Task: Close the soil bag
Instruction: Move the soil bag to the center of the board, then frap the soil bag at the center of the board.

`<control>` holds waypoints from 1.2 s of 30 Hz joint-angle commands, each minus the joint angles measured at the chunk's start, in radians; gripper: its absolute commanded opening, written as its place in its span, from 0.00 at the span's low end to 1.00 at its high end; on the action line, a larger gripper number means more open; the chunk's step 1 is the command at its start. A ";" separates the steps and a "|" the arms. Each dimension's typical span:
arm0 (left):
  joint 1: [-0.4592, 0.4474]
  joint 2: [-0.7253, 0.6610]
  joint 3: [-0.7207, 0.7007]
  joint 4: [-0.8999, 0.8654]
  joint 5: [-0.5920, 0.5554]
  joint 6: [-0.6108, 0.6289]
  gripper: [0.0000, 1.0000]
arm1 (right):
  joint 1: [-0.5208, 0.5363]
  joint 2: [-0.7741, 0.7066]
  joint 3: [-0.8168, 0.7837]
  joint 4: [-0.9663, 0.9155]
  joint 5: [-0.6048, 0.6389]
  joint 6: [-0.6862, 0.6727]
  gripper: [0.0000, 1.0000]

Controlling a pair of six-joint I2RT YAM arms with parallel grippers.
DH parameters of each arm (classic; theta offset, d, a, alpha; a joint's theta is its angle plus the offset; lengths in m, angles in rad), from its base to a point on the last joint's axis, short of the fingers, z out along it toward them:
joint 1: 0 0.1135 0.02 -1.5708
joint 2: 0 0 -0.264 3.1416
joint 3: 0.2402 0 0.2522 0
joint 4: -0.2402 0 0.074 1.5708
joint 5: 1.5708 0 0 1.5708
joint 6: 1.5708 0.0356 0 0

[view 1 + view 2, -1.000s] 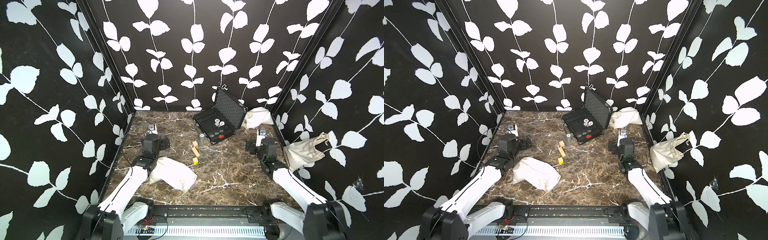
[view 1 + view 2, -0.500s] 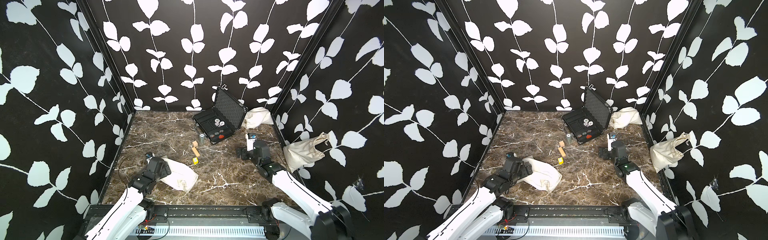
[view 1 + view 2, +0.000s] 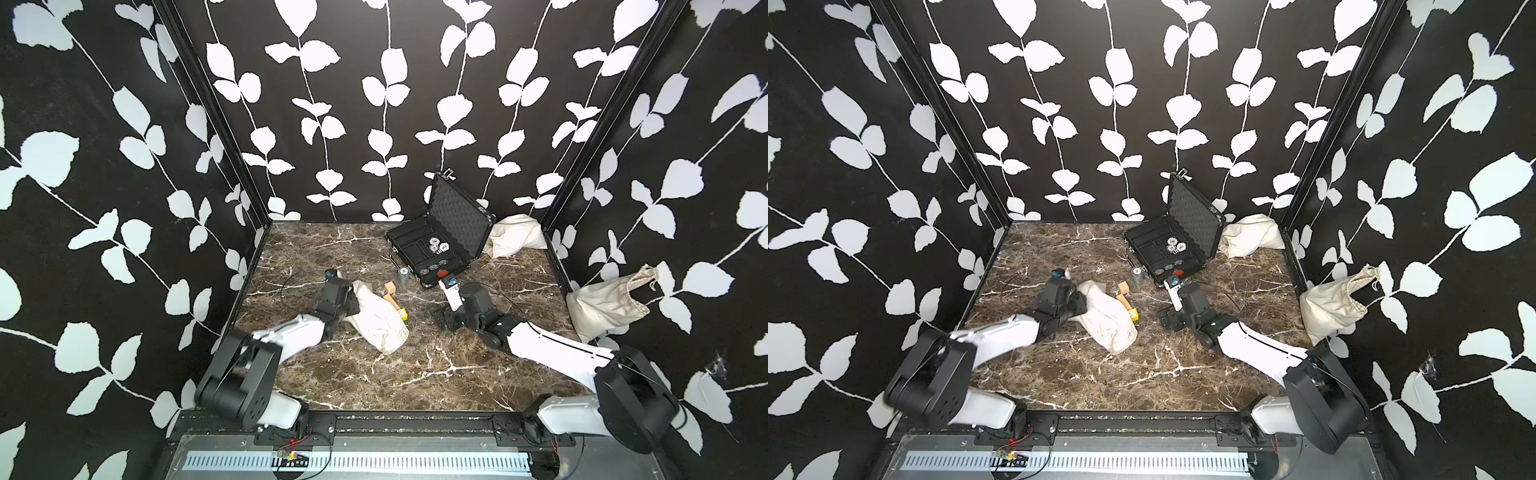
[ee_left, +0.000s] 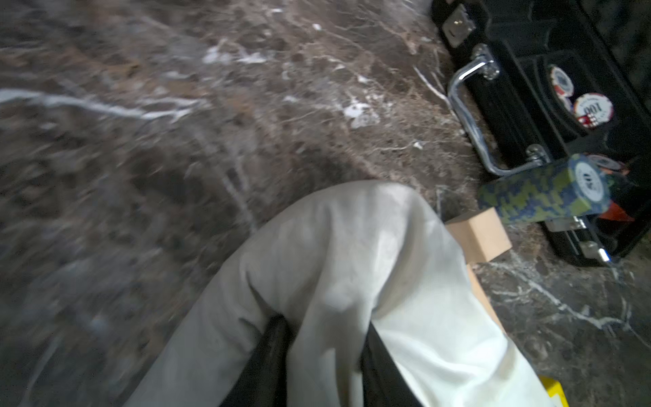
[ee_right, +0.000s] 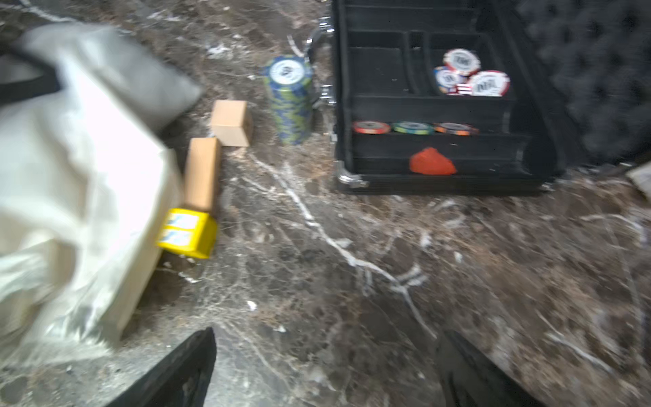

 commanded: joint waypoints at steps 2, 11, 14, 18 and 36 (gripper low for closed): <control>0.042 0.176 0.122 0.034 0.175 0.126 0.35 | 0.055 0.099 0.049 0.043 -0.015 -0.011 0.99; 0.002 -0.011 0.081 -0.108 0.132 0.195 0.62 | 0.165 0.237 0.128 0.081 -0.056 0.019 0.98; -0.059 -0.157 0.015 -0.225 0.050 0.219 0.71 | 0.180 0.292 0.140 0.098 -0.087 0.045 0.93; -0.128 -0.344 -0.091 -0.339 0.056 0.171 0.81 | 0.186 0.342 0.164 0.082 -0.078 0.081 0.75; -0.393 -0.323 -0.180 -0.263 0.134 0.282 0.71 | 0.183 0.258 0.166 0.150 0.054 0.103 0.00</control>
